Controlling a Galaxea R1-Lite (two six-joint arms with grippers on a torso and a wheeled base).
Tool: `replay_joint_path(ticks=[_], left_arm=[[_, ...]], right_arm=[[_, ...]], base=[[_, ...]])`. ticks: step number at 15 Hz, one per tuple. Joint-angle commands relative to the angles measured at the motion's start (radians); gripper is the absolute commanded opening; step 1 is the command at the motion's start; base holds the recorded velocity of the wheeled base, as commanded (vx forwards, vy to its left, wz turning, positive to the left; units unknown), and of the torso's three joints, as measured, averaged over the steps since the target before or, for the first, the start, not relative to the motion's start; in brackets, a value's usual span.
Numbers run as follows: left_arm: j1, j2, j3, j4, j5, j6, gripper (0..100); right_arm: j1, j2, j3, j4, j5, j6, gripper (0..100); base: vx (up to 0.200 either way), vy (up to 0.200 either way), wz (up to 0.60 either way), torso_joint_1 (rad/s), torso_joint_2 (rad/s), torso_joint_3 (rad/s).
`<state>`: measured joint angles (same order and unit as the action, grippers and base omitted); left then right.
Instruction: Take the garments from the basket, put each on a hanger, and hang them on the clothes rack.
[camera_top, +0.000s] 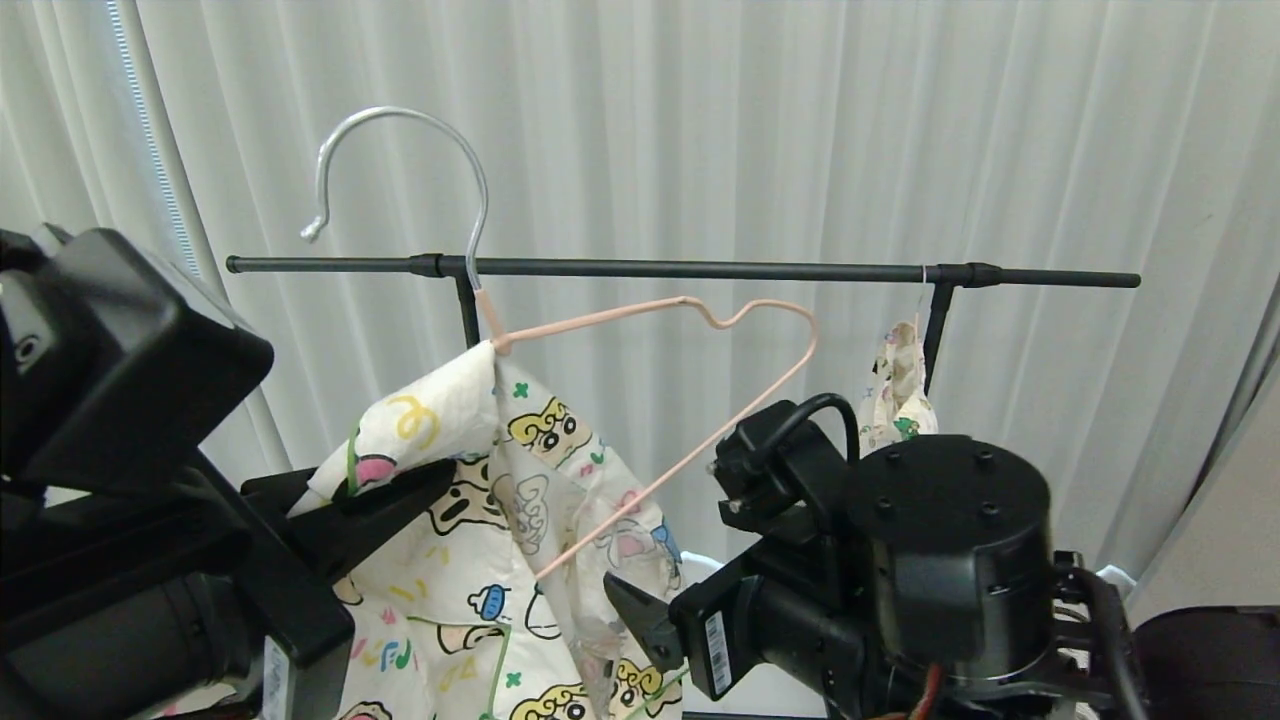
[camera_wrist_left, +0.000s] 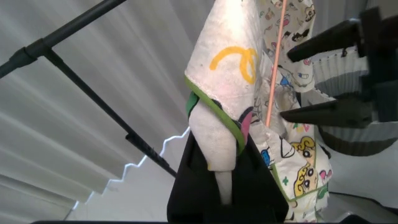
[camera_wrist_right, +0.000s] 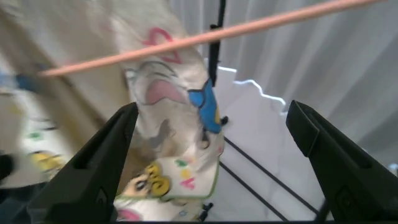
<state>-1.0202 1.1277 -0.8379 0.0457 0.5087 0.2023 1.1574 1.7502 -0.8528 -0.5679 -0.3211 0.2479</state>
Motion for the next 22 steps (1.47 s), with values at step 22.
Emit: replay_joint_path(ticks=[22], left_arm=[[-0.009, -0.008, 0.098, 0.000, -0.038, -0.001, 0]], right_arm=[[-0.409, -0.006, -0.089, -0.004, -0.231, -0.038, 100]], base=[[0.000, 0.000, 0.00, 0.000, 0.00, 0.000]])
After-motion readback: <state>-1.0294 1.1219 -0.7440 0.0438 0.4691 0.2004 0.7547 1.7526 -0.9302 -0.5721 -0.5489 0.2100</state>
